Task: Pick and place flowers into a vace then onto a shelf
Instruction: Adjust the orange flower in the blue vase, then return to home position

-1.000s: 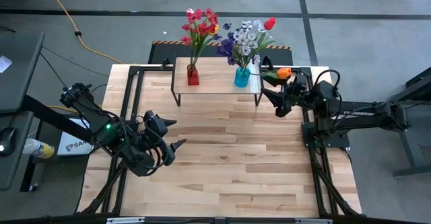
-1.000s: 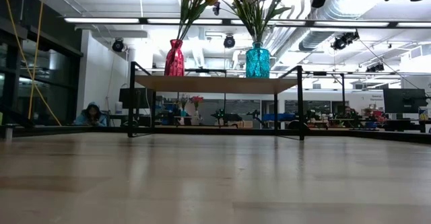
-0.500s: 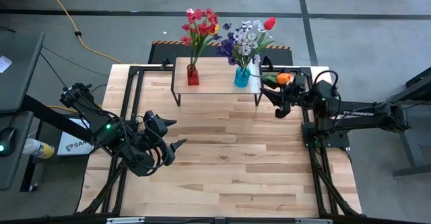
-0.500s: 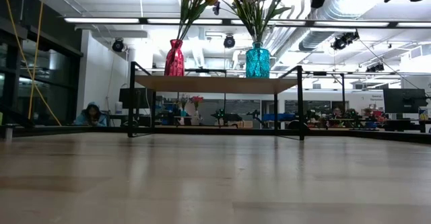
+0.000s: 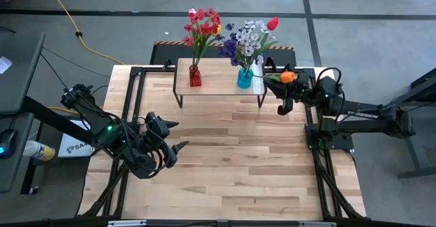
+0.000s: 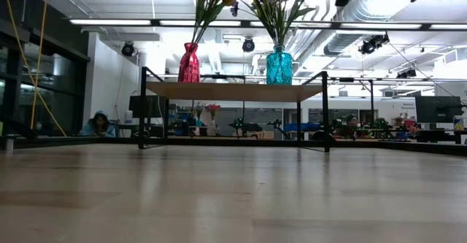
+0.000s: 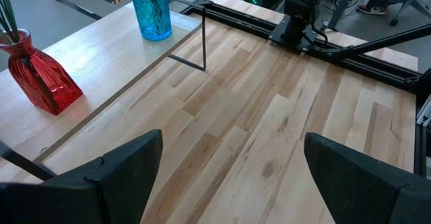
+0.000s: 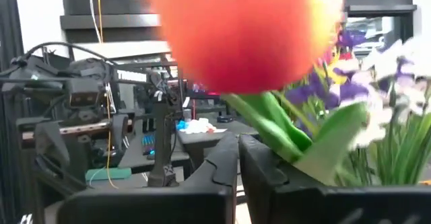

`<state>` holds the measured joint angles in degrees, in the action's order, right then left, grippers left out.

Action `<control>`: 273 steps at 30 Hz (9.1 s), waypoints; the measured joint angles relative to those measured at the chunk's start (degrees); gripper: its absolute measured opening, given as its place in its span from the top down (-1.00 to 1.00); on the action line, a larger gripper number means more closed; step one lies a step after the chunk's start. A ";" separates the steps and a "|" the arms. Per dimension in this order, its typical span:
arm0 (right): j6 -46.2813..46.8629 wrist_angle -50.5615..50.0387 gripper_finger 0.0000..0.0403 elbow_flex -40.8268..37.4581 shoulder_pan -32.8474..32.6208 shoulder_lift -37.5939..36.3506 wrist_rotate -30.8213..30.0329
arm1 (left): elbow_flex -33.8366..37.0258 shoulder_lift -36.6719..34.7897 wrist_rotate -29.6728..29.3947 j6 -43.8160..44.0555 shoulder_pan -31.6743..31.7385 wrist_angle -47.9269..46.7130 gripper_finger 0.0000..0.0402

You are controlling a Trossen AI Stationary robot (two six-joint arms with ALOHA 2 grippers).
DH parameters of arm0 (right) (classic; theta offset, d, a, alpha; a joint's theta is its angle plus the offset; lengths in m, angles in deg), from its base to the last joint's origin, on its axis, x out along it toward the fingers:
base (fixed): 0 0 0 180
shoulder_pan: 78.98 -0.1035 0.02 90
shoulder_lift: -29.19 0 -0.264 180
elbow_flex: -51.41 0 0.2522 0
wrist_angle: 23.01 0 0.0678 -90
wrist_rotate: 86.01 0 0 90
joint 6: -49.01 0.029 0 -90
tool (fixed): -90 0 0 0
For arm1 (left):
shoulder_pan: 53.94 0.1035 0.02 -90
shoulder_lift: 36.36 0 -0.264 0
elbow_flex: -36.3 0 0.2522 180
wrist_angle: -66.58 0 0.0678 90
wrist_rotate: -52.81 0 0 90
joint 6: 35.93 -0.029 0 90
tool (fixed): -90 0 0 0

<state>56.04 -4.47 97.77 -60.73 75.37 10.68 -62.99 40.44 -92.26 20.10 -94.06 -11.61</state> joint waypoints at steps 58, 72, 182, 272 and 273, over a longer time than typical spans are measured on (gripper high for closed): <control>-2.05 -5.38 1.00 15.46 18.85 16.39 26.86 | 0.00 0.00 -1.66 1.53 0.00 1.60 -0.95; -1.51 -7.69 0.95 15.46 20.10 15.30 28.30 | 0.00 0.00 -1.62 1.54 0.00 1.60 -0.95; 4.95 -39.66 0.96 -6.42 19.99 -38.00 29.23 | 65.31 -36.53 15.05 -25.83 32.50 71.58 -0.95; 2.43 -2.44 0.98 -32.08 -4.00 -28.64 -12.11 | 77.75 -34.82 -5.04 -25.50 32.59 81.34 -0.95; 1.96 -2.48 0.99 -32.08 -4.00 -28.64 -11.68 | 77.75 -35.59 -5.02 -25.03 32.59 80.37 -0.95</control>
<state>57.99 -6.95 65.69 -64.74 46.73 -1.00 14.75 4.85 -97.28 -4.93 -61.47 68.76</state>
